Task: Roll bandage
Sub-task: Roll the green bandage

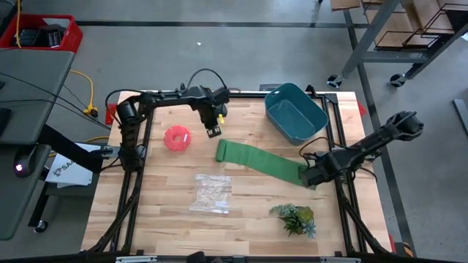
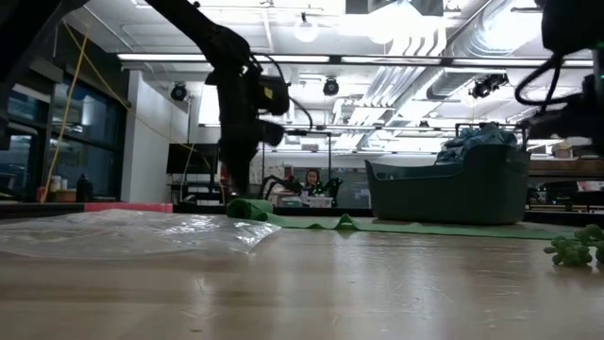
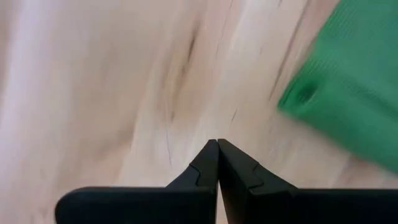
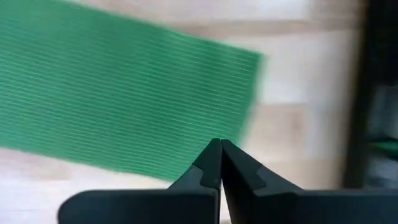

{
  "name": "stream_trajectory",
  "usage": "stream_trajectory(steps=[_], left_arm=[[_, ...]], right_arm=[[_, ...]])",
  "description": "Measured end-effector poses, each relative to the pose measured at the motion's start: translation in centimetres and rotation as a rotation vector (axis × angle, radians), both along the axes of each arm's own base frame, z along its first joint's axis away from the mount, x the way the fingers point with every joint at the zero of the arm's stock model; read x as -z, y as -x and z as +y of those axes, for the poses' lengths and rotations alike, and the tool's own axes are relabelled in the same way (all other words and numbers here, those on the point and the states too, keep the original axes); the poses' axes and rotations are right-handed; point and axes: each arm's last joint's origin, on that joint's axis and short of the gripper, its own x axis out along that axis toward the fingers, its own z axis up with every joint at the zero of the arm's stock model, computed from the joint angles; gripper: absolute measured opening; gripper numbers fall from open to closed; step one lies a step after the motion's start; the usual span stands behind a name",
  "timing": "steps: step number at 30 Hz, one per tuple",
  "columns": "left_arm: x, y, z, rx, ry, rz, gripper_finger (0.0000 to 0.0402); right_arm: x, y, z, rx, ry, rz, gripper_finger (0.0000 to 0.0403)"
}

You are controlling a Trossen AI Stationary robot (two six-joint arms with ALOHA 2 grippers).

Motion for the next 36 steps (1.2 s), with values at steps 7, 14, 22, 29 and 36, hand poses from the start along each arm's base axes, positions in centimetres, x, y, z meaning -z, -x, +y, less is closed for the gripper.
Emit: stream_trajectory(steps=[7, 14, 22, 29, 36], left_arm=[[-1.0, -1.1, 0.5, -0.023, 0.067, -0.220, 0.0000], [-1.1, -2.5, -2.2, 0.103, 0.092, -0.241, 0.0000], [-1.0, -3.6, -5.3, 0.194, 0.125, -0.222, 0.0000], [-0.9, -3.3, -6.2, 0.205, 0.156, -0.161, 0.0000], [-0.8, -3.0, -6.3, 0.205, 0.171, -0.138, 0.0000]], right_arm=[[0.3, -1.0, -0.1, 0.044, 0.028, -0.068, 0.0000], [1.5, -1.8, 0.4, 0.050, 0.008, -0.036, 0.0000], [1.6, -2.1, 0.6, 0.051, -0.014, -0.044, 0.0000], [1.7, -2.0, 0.6, 0.060, -0.026, -0.031, 0.0000], [1.7, -2.0, 0.6, 0.070, -0.032, -0.035, 0.0000]])
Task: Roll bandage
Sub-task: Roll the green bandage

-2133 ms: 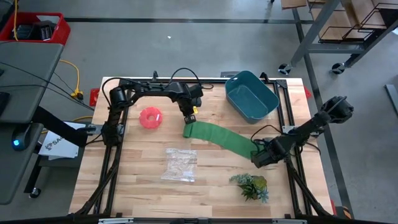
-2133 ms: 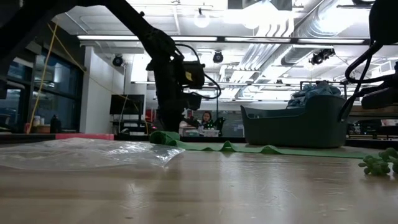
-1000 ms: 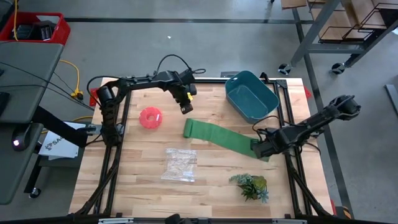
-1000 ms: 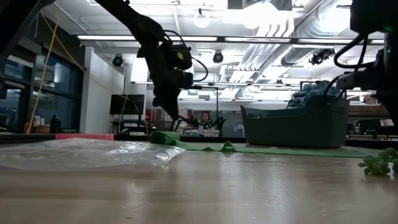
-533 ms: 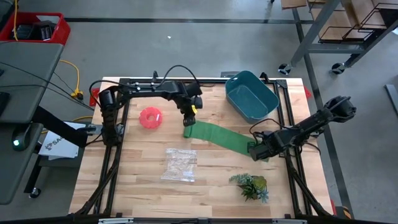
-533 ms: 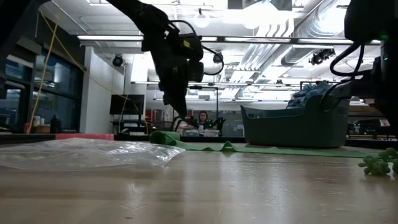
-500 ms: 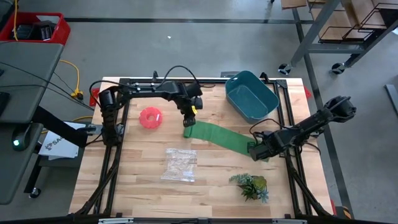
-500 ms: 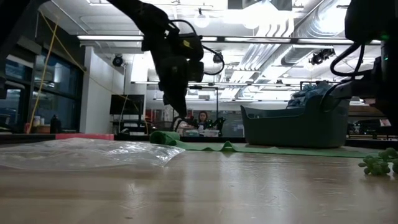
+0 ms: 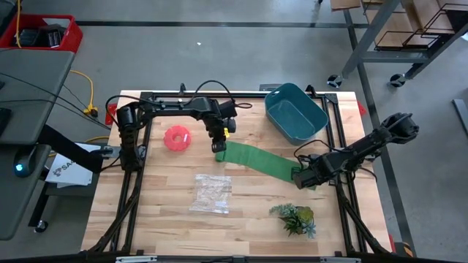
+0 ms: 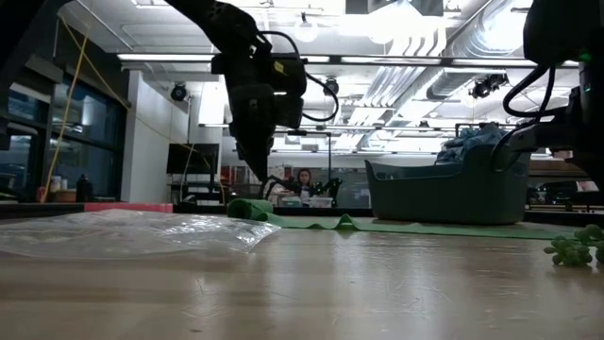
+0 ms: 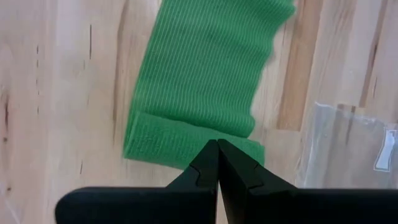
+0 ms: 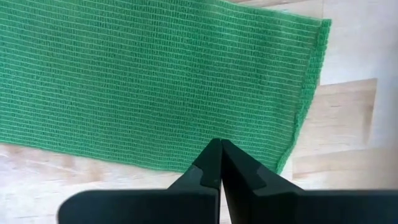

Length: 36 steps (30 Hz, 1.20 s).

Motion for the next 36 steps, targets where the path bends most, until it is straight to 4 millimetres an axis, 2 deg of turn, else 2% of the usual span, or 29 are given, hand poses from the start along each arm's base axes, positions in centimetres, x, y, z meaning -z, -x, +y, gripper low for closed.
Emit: stream_trajectory(steps=[23, 29, 36], left_arm=[[-0.3, -0.6, 0.1, 0.168, 0.028, -0.144, 0.0000], [2.2, -0.1, -0.1, 0.169, 0.007, -0.147, 0.0000], [3.0, -0.1, -0.3, 0.156, -0.045, -0.142, 0.0000]], right_arm=[[0.0, -0.3, 0.1, -0.008, -0.008, -0.031, 0.0000], [0.3, -0.2, 0.1, -0.006, -0.012, -0.040, 0.0000], [0.6, -0.2, 0.1, 0.016, -0.018, -0.051, 0.0000]])
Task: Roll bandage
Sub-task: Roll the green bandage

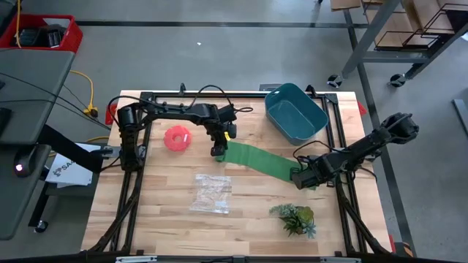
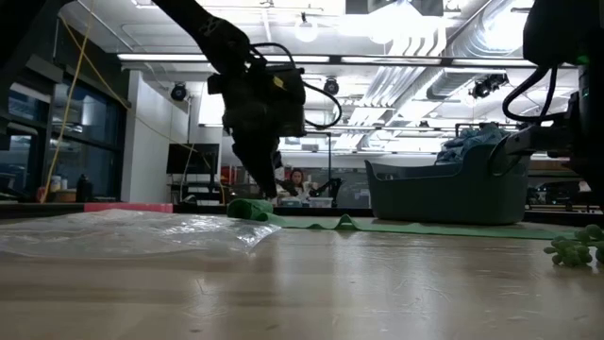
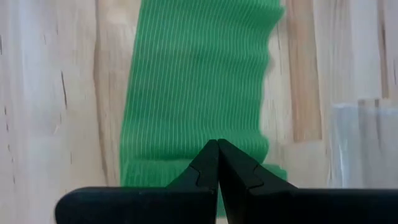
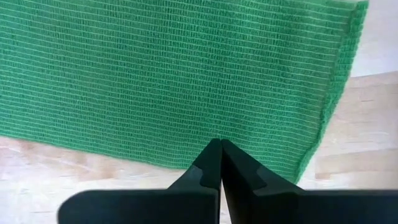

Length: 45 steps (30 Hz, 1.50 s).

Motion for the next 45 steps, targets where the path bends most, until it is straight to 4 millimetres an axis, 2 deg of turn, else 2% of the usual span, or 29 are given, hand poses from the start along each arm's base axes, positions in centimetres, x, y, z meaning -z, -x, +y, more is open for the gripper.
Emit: stream_trajectory(steps=[10, 20, 30, 33, 38, 41, 45], left_arm=[[0.8, 0.0, 0.1, -0.030, -0.007, 0.042, 0.0000], [1.0, 0.7, 0.2, -0.042, -0.001, 0.118, 0.0000], [1.1, 1.2, 0.3, -0.027, -0.004, 0.151, 0.0000], [1.1, 1.2, 0.3, -0.027, -0.006, 0.151, 0.0000], [1.1, 1.0, 0.4, -0.028, -0.012, 0.137, 0.0000], [1.1, 1.0, 0.4, -0.028, -0.015, 0.129, 0.0000], [1.1, 1.0, 0.4, -0.028, -0.014, 0.128, 0.0000]], right_arm=[[0.1, 0.1, 0.0, -0.009, -0.014, 0.024, 0.0000], [0.0, 1.6, 0.4, -0.034, -0.054, 0.174, 0.0000], [0.0, 2.4, 1.4, -0.014, -0.073, 0.218, 0.0000], [-0.6, 2.2, 1.9, -0.019, -0.066, 0.197, 0.0000], [-1.7, 1.0, 1.8, -0.032, 0.087, 0.025, 0.0000], [-1.2, 0.3, 1.4, -0.021, 0.119, -0.060, 0.0000], [0.5, 0.5, 0.4, 0.045, 0.127, -0.011, 0.0000]])
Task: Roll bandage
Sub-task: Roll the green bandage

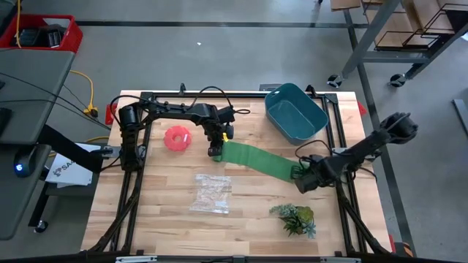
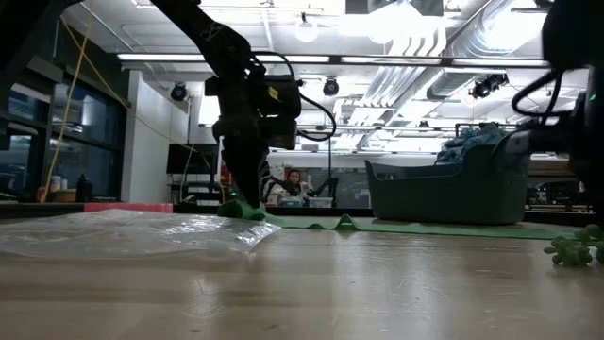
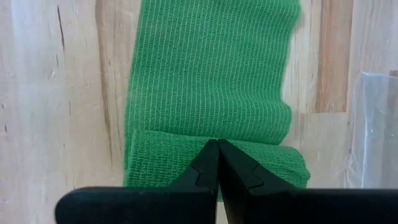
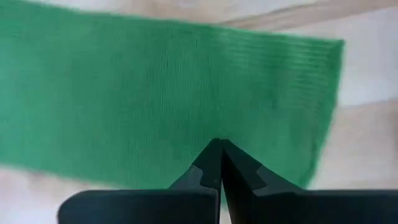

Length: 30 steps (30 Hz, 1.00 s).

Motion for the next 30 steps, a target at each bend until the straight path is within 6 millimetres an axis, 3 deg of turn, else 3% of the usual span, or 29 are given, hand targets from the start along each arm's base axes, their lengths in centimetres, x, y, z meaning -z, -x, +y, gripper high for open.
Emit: stream_trajectory(steps=[4, 14, 30], left_arm=[[0.00, 0.00, -0.01, 0.001, 0.003, -0.001, 0.0000], [0.00, -0.02, 0.00, 0.001, 0.003, -0.003, 0.0000], [-0.59, -0.51, -0.33, 0.015, 0.060, -0.039, 0.0000]], right_arm=[[0.79, -0.16, -0.28, 0.019, -0.044, -0.015, 0.0000], [0.53, 0.45, 0.05, -0.066, -0.151, 0.107, 0.0000], [0.56, 0.78, -0.02, -0.059, -0.159, 0.146, 0.0000]])
